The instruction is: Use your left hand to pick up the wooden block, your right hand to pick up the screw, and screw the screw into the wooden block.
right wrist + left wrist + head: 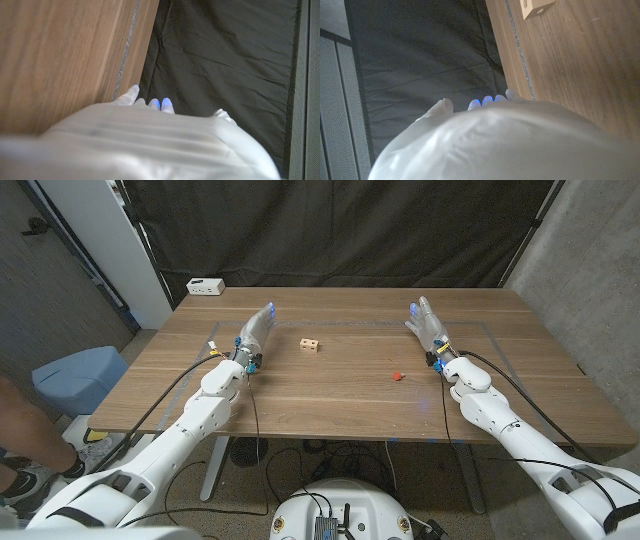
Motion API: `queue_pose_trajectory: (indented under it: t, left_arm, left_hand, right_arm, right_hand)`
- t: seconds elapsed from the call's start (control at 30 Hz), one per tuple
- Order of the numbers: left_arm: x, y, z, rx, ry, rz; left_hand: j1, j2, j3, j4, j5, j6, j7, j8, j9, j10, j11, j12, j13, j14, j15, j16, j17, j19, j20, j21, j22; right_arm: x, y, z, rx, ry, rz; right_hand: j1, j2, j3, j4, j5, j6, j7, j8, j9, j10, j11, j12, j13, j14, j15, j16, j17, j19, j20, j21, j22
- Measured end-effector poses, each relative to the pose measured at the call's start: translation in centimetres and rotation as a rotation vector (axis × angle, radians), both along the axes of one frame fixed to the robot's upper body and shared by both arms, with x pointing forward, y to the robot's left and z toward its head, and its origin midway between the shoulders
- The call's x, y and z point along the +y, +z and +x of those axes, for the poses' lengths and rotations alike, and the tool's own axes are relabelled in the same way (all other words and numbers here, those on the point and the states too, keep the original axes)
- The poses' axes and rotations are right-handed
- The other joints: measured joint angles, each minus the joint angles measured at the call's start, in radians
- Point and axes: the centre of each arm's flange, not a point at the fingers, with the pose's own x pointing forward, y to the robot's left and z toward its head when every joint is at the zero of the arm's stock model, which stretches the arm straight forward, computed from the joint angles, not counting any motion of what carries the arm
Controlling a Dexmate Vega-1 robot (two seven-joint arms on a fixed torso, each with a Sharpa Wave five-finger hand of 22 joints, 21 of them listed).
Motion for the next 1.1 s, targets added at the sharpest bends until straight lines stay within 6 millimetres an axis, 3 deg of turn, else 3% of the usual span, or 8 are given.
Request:
queue_pose_trajectory:
  t: [0.17,0.63,1.1]
  left_arm:
    - [-0.3,0.3,-0.1,-0.006,0.0,0.009]
    - [-0.9,2.0,-1.0,-0.011,0.031,0.137]
    - [-0.8,4.9,-2.2,-0.024,0.111,0.351]
  left_hand:
    - [0.001,-0.001,0.003,-0.005,0.0,0.015,-0.004,0.003,0.0,0.008,-0.008,0.0,-0.003,0.0,0.0,0.0,-0.002,0.0,0.0,-0.001,0.0]
    - [0.03,-0.02,0.015,-0.064,0.004,0.05,-0.039,0.004,0.0,0.039,-0.046,0.0,-0.003,-0.02,0.02,0.0,-0.003,-0.018,0.018,-0.027,0.0]
    - [0.09,-0.026,0.037,-0.149,0.026,0.083,-0.072,0.008,0.0,0.055,-0.073,0.0,-0.003,-0.043,0.018,0.0,0.0,-0.045,0.027,-0.05,0.0]
  right_arm:
    - [0.0,0.0,0.1,0.002,0.003,-0.004]
    - [0.3,0.5,0.4,-0.011,0.006,-0.024]
    - [0.8,0.8,0.6,-0.037,0.003,-0.027]
  right_hand:
    - [0.0,0.0,0.0,0.0,0.004,0.006,-0.005,0.0,0.0,0.0,0.0,0.0,0.0,0.0,0.0,0.0,0.0,0.0,0.0,0.004,0.0]
    - [0.0,0.0,0.0,0.0,0.004,0.005,-0.005,0.0,0.0,0.0,0.0,0.004,0.0,0.0,0.0,0.0,-0.003,0.0,0.0,0.004,0.0]
    - [0.0,0.0,0.0,0.0,0.004,0.008,-0.003,0.0,0.0,-0.004,-0.003,0.003,0.0,0.0,0.0,0.0,-0.003,0.005,0.005,0.004,0.0]
